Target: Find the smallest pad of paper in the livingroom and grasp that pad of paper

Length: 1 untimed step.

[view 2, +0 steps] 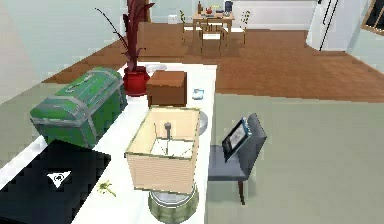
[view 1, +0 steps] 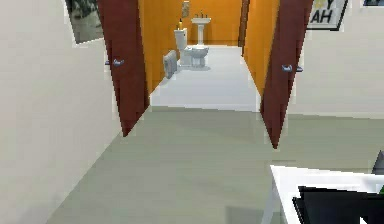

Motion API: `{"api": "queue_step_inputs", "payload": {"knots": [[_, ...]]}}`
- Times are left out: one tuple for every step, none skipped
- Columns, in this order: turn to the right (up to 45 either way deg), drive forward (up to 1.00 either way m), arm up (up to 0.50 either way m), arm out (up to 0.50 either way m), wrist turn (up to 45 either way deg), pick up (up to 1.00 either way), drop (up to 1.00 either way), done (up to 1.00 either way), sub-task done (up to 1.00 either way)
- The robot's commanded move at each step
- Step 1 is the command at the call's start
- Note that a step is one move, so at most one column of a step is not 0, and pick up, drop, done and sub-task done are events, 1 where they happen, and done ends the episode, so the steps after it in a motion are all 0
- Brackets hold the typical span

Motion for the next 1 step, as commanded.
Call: {"api": "queue_step_inputs", "payload": {"knots": [[45.0,0.00,0.00,0.00,0.0,0.00,0.00,0.00,0.00]]}}
